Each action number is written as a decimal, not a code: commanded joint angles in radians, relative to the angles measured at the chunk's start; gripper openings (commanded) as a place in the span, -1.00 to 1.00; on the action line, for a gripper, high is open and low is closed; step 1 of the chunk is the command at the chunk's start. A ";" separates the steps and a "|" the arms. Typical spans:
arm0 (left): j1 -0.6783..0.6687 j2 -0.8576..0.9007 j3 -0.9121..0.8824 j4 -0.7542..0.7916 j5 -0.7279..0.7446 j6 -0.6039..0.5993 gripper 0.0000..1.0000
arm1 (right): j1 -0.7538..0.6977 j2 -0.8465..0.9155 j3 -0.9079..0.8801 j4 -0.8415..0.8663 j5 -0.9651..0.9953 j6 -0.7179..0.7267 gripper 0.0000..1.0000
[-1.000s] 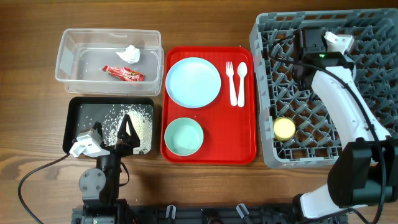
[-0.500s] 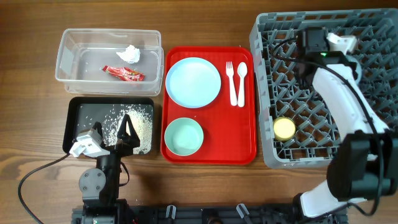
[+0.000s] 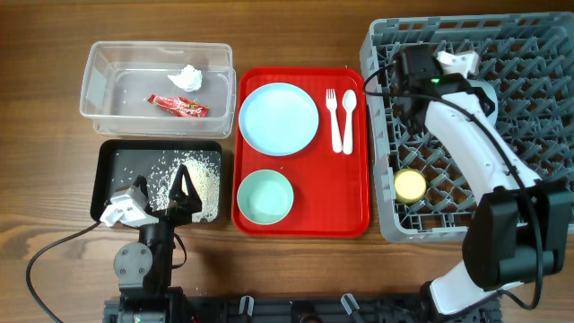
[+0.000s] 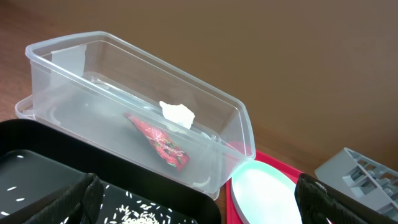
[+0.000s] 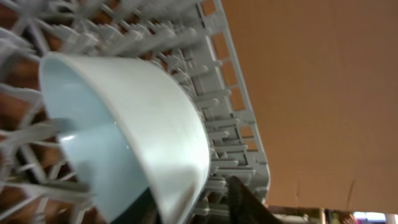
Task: Sort waste into correct bins and load items into the dishwasher rack
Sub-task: 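Move the right gripper back to the pale green bowl on the red tray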
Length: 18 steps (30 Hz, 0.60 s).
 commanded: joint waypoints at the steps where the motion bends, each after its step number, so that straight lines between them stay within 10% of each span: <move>1: 0.005 -0.006 -0.006 0.003 0.009 0.005 0.99 | 0.076 -0.040 0.019 -0.002 -0.008 0.005 -0.17; 6: 0.005 -0.006 -0.006 0.003 0.009 0.005 1.00 | 0.199 -0.137 0.024 -0.002 -0.092 0.002 0.11; 18: 0.005 -0.006 -0.006 0.003 0.009 0.005 1.00 | 0.558 -0.286 0.024 0.145 -1.160 -0.072 0.02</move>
